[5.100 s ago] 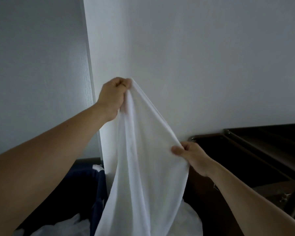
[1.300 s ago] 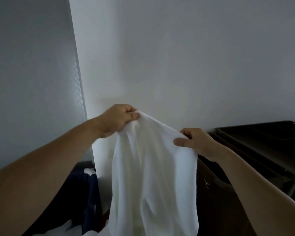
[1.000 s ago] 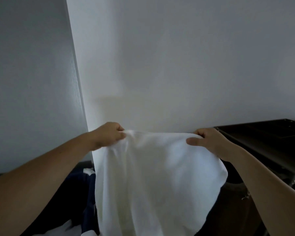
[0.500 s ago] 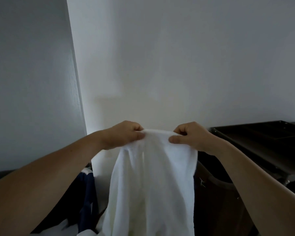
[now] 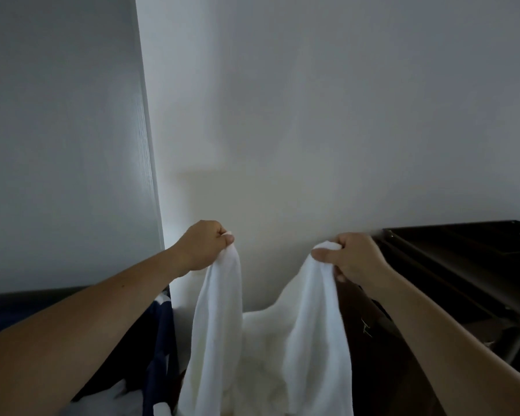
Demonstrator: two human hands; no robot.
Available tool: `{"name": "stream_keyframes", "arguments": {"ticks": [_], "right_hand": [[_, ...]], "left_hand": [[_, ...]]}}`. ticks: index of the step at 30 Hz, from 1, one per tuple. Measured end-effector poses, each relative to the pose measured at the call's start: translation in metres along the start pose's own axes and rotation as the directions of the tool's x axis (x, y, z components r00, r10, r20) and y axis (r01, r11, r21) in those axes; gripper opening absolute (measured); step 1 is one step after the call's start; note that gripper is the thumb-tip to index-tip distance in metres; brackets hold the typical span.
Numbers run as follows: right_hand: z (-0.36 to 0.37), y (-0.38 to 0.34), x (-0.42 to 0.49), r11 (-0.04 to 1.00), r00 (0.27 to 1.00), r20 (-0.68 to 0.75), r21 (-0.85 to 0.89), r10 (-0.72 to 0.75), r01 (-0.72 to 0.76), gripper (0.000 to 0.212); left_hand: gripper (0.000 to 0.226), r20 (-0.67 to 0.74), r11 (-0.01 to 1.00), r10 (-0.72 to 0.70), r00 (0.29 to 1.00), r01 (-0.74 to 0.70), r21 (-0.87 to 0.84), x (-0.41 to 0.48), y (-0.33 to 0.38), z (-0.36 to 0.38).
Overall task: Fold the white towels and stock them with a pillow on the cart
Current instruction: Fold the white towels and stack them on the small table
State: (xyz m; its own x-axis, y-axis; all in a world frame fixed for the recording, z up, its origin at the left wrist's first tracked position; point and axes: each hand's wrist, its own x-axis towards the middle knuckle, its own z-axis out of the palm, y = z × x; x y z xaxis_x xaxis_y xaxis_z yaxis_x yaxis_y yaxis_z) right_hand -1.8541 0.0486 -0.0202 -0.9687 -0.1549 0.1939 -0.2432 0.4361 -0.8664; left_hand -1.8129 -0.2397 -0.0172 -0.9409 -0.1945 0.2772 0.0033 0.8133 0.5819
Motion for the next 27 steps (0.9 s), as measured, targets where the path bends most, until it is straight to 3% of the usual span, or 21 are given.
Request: {"name": "stream_keyframes", "arguments": {"ticks": [4, 6, 11, 16, 22, 25, 27], "right_hand": [[0.046, -0.014, -0.002, 0.999, 0.995, 0.103, -0.047, -0.019, 0.024, 0.019], [0.06, -0.024, -0.002, 0.999, 0.988, 0.155, 0.04, -0.004, -0.003, 0.016], [0.076, -0.037, -0.009, 0.97, 0.982, 0.191, 0.239, 0.0, -0.047, 0.021], [0.08, -0.036, -0.011, 0.901, 0.955, 0.288, 0.392, 0.075, -0.189, 0.017], [0.08, -0.032, -0.01, 0.968, 0.963, 0.27, 0.24, 0.005, -0.073, 0.02], [0.088, -0.03, -0.006, 0.996, 0.983, 0.165, 0.061, -0.077, 0.068, 0.013], [0.086, -0.031, -0.003, 0.984, 0.977, 0.154, -0.08, -0.147, 0.16, 0.018]], "left_hand": [[0.029, -0.122, 0.995, 0.104, 0.987, -0.103, 0.014, -0.012, 0.028, 0.019], [0.026, -0.147, 0.987, 0.155, 0.977, -0.158, -0.01, -0.02, 0.04, 0.033], [0.028, -0.103, 0.983, 0.158, 0.982, -0.166, -0.078, -0.034, 0.038, 0.053], [0.032, -0.028, 0.98, 0.154, 0.988, -0.156, -0.121, -0.043, 0.026, 0.056], [0.027, 0.024, 0.978, 0.151, 0.988, -0.145, -0.151, -0.046, 0.022, 0.064], [0.028, -0.057, 0.978, 0.097, 0.994, -0.106, -0.18, -0.049, 0.02, 0.075], [0.026, -0.127, 0.975, 0.09, 0.988, -0.114, -0.193, -0.049, 0.017, 0.077]]}}
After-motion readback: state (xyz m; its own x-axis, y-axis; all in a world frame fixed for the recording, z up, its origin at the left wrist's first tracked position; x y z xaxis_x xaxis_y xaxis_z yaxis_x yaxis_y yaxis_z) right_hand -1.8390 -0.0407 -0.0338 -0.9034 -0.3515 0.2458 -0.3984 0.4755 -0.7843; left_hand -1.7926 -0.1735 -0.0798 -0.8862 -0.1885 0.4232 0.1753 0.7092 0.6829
